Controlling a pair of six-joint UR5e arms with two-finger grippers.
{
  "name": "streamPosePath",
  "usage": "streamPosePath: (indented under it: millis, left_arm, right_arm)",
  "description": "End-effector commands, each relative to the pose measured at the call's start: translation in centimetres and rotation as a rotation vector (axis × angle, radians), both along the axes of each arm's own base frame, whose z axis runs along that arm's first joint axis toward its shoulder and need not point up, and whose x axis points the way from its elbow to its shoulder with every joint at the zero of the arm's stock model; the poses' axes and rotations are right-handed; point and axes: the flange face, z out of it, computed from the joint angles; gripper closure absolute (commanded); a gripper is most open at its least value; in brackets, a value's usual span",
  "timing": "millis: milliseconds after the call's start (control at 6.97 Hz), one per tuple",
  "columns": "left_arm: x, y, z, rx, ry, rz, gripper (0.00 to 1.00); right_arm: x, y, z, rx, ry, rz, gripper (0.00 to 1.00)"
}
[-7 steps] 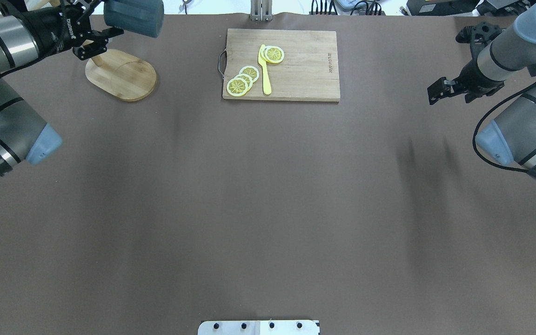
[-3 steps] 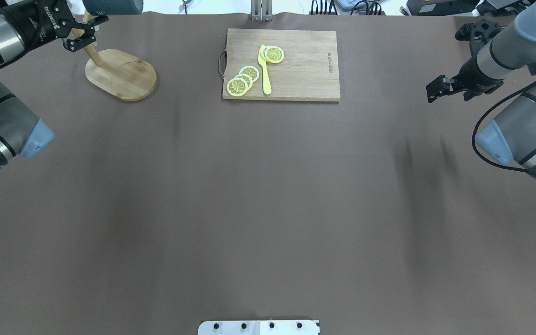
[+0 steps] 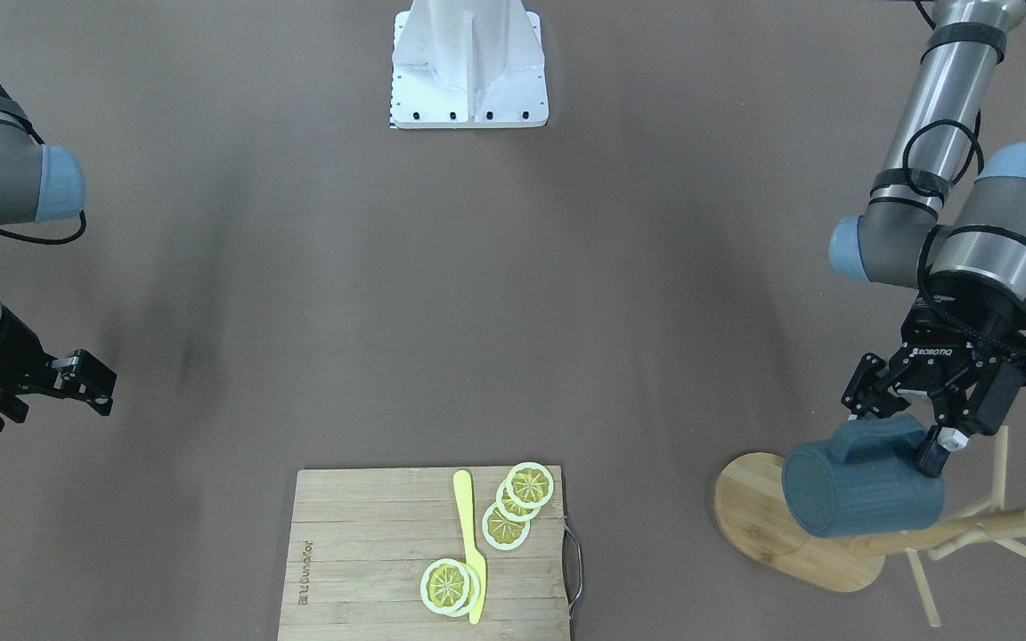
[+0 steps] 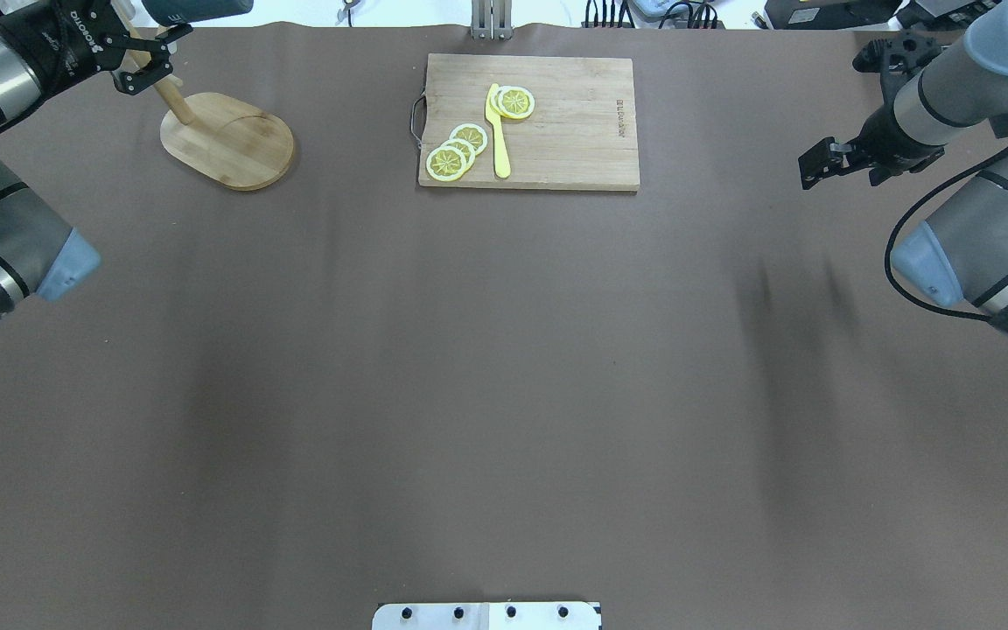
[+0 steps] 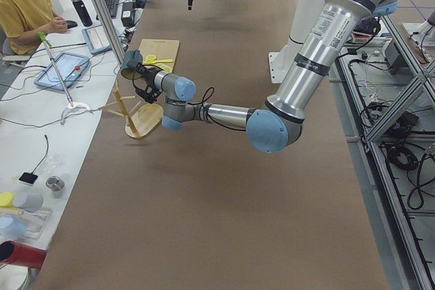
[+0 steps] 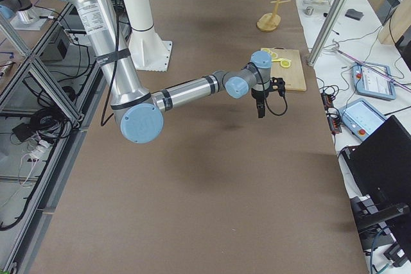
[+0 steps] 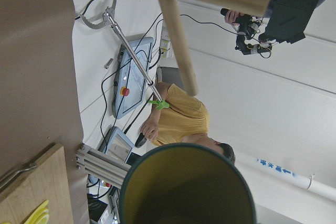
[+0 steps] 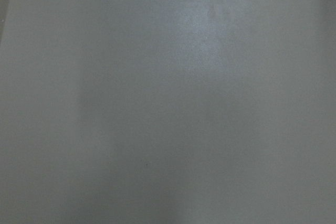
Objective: Hang cup on storage rack
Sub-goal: 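Align the mug handle with a rack peg using the left gripper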
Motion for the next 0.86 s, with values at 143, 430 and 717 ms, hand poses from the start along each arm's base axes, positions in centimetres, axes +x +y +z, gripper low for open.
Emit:
streamPosePath:
  millis: [143, 430, 717]
  left_arm:
    - [0.3, -1.2, 0.8, -0.050, 0.030, -0.037, 1.00]
    - [0.6, -1.8, 0.2, -0.049, 0.035, -0.041, 1.00]
    - [0.9, -2.1, -0.7, -0.042, 0.043, -0.048, 1.00]
  right_arm:
    - [-0.1, -0.1, -0.2, 0.003, -0.002, 0.000, 0.00]
    - [0.0, -0.1, -0.7, 0.009, -0.007, 0.002, 0.00]
    - [0.0, -0.1, -1.0, 0.012, -0.010, 0.004, 0.00]
